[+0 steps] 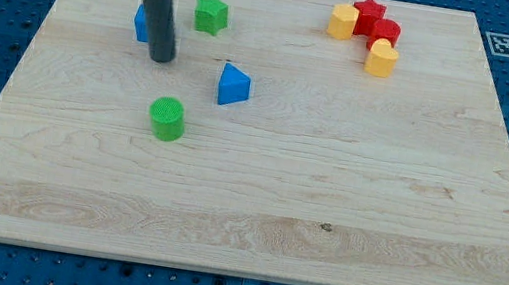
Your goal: Move the blue cube to the top corner of the board
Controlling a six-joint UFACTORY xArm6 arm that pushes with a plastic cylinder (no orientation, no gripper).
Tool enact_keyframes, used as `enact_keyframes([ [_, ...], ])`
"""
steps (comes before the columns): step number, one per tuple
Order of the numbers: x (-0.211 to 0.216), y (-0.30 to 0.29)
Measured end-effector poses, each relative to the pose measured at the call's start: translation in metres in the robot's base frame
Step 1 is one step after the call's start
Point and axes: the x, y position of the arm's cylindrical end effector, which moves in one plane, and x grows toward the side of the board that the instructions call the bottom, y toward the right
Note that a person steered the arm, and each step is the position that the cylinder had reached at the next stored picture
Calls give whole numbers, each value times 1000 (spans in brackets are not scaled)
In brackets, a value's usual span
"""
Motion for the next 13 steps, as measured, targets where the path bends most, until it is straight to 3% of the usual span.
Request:
enact_keyframes([
  [3, -118, -21],
  [7, -127, -5],
  [10, -141, 49],
  [11, -168, 46],
  [13, -168, 44],
])
